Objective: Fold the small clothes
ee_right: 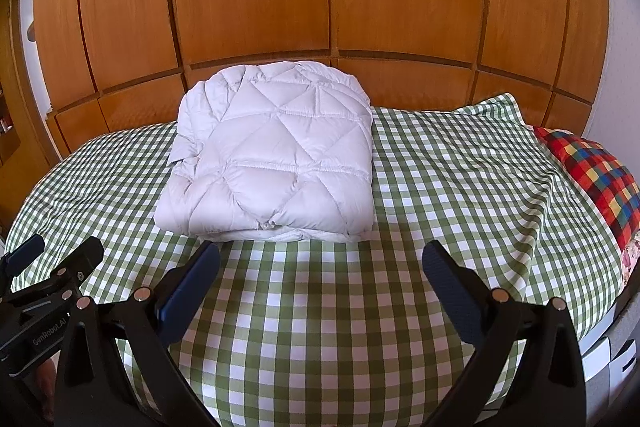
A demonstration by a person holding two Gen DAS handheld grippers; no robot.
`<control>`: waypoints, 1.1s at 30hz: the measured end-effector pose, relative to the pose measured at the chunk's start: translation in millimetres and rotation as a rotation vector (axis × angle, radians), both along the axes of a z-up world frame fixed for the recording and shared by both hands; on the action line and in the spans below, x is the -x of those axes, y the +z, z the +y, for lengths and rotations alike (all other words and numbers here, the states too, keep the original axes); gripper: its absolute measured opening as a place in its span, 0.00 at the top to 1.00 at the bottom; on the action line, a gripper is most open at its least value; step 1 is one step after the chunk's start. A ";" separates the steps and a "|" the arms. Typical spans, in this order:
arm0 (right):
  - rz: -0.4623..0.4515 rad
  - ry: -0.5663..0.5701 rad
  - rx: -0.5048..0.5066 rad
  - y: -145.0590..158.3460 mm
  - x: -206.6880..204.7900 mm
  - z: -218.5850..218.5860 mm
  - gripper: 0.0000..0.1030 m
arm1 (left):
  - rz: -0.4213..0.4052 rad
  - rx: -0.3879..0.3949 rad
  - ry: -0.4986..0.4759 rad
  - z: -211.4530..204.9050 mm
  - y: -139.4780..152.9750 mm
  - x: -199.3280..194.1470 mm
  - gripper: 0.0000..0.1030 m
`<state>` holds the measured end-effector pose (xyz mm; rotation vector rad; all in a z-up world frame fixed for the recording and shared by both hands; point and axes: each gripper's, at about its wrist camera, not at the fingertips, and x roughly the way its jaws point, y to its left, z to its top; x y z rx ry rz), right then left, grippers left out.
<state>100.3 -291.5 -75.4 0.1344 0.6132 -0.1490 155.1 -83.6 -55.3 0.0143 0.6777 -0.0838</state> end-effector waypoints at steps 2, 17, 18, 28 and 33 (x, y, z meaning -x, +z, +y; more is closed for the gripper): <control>0.000 -0.001 0.001 -0.4 0.1 -0.1 0.02 | 0.001 -0.003 -0.003 0.0 -0.6 0.3 0.03; 0.007 0.005 0.001 -0.4 -1.1 0.4 0.02 | 0.021 0.024 -0.015 3.0 -2.4 -2.2 0.03; 0.008 0.006 0.000 -0.6 -1.3 0.4 0.02 | 0.024 0.026 -0.015 3.1 -2.6 -2.5 0.03; 0.015 0.011 -0.001 -1.8 -3.1 -1.4 0.02 | 0.030 0.035 -0.033 -0.2 -4.0 -2.1 0.03; 0.019 0.008 -0.004 -3.1 -4.0 -2.9 0.02 | 0.036 0.021 -0.035 -4.9 -7.3 -1.7 0.03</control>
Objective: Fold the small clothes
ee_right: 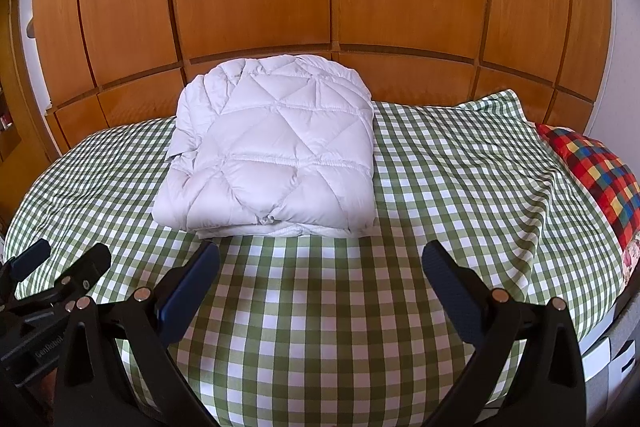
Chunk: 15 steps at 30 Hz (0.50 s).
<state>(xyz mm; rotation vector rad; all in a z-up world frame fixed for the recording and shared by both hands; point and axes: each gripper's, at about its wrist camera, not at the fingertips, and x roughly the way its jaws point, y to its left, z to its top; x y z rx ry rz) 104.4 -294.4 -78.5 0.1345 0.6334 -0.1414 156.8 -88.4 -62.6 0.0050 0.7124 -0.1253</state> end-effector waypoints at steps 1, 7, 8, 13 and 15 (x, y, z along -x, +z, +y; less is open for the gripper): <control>0.001 0.000 -0.001 -0.2 -0.2 0.0 0.02 | -0.001 -0.006 -0.005 -1.4 -0.7 0.3 0.03; 0.005 -0.006 -0.001 -1.5 -1.1 -0.5 0.02 | -0.007 -0.030 -0.020 -6.9 -4.1 1.1 0.03; 0.007 -0.006 -0.001 -2.2 -1.5 -0.6 0.02 | -0.007 -0.031 -0.022 -7.3 -4.6 0.9 0.03; 0.025 -0.016 0.006 -9.6 -7.1 -2.8 0.02 | 0.026 -0.026 -0.040 -8.7 -12.4 -7.1 0.03; 0.048 -0.037 0.008 -18.1 -14.2 -9.7 0.02 | 0.050 -0.025 -0.041 -6.7 -19.1 -15.2 0.03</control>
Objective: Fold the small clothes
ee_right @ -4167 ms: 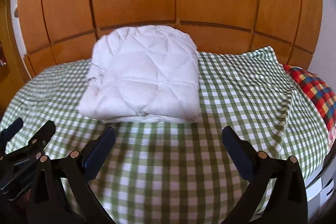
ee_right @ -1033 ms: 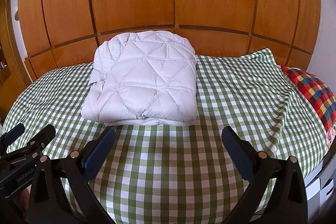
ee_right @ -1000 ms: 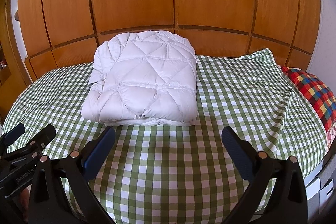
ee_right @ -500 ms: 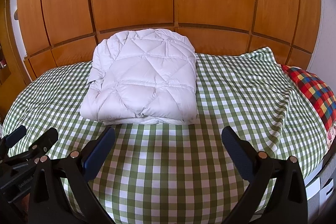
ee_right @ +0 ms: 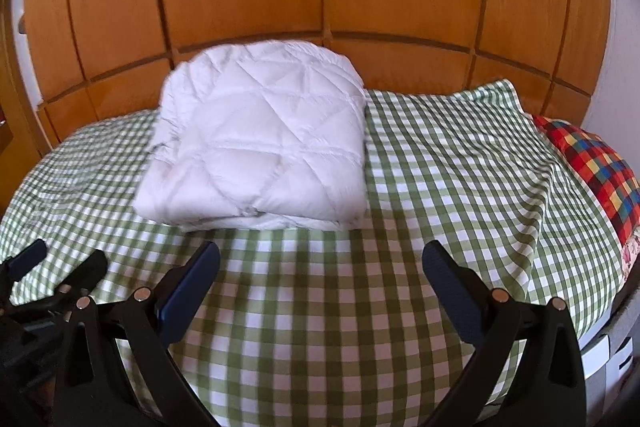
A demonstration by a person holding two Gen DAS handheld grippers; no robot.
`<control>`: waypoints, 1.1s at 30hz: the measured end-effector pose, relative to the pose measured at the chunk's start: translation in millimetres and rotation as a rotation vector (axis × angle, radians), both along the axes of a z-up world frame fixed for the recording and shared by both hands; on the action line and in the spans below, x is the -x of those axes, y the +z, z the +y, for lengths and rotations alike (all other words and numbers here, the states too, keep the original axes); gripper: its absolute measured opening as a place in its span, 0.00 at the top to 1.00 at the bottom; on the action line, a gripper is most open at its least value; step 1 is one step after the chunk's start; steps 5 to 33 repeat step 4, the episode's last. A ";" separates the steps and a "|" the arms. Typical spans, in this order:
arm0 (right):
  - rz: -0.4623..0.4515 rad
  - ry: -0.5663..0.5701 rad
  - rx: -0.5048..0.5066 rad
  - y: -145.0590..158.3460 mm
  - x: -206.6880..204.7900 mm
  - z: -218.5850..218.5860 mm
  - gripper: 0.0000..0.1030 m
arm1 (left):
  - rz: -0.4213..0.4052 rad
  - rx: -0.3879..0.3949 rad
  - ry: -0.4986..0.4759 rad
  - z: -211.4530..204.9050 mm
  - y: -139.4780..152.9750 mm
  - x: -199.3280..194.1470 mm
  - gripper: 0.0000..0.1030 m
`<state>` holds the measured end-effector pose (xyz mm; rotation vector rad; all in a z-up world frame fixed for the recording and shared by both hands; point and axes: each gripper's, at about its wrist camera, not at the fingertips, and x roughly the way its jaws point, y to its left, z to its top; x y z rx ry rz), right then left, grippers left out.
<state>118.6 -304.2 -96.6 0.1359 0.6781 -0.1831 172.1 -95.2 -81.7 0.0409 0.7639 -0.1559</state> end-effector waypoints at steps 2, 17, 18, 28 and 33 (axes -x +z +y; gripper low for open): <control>0.018 -0.033 -0.006 -11.0 -8.8 -11.7 0.02 | 0.016 -0.007 0.002 3.8 -6.6 -10.1 0.03; 0.044 -0.073 -0.017 -24.1 -22.3 -29.5 0.02 | 0.038 -0.010 -0.004 11.7 -15.0 -24.4 0.03; 0.044 -0.073 -0.017 -24.1 -22.3 -29.5 0.02 | 0.038 -0.010 -0.004 11.7 -15.0 -24.4 0.03; 0.044 -0.073 -0.017 -24.1 -22.3 -29.5 0.02 | 0.038 -0.010 -0.004 11.7 -15.0 -24.4 0.03; 0.044 -0.073 -0.017 -24.1 -22.3 -29.5 0.02 | 0.038 -0.010 -0.004 11.7 -15.0 -24.4 0.03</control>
